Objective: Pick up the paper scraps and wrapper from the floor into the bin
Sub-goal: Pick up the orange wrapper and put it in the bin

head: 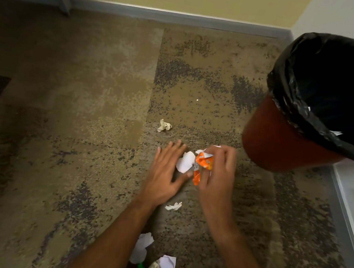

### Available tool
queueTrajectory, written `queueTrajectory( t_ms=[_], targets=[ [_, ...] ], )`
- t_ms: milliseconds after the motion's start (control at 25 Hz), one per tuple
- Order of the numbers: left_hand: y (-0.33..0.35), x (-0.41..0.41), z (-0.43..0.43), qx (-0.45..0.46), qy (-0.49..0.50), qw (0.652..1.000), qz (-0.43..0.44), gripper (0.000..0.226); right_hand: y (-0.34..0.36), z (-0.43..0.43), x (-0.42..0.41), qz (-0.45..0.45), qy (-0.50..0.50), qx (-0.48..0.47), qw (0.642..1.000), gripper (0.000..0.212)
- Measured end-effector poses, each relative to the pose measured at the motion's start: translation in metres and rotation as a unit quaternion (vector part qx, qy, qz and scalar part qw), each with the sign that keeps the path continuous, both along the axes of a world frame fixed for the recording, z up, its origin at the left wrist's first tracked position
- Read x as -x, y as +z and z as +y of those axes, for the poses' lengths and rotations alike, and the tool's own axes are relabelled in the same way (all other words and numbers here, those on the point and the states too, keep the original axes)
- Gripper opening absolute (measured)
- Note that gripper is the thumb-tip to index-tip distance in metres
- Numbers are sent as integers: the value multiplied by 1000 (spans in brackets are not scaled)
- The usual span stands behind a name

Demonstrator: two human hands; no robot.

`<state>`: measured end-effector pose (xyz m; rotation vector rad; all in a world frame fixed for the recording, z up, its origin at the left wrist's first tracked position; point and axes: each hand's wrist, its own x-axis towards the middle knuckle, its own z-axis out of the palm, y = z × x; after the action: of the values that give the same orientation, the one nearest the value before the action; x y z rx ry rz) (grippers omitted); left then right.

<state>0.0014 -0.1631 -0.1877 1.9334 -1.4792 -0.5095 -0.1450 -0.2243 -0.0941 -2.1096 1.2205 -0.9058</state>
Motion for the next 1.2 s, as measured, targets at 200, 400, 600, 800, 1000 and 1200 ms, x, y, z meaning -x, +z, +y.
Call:
queueTrajectory(
  t_ms=[200, 400, 600, 800, 1000, 1200],
  targets=[
    [-11, 42, -6, -21, -43, 990, -133, 90, -10, 0, 25, -16, -18, -79, 997, 45],
    [-12, 57, -14, -25, 39, 959, -278, 35, -12, 6, 43, -44, -38, -123, 991, 35],
    [-2, 61, -10, -57, 41, 950, -306, 27, -9, 6, 55, -99, -62, -179, 977, 26],
    [48, 78, -18, 13, 217, 976, -20, 66, 34, 7, 72, -152, -90, -201, 964, 29],
    [222, 135, -101, 232, 140, 935, 227, 52, 151, -34, 95, -233, -116, -75, 963, 14],
    [312, 161, -189, 230, 60, 959, 152, 56, 227, -125, 134, -199, -161, 40, 966, 13]
  ],
)
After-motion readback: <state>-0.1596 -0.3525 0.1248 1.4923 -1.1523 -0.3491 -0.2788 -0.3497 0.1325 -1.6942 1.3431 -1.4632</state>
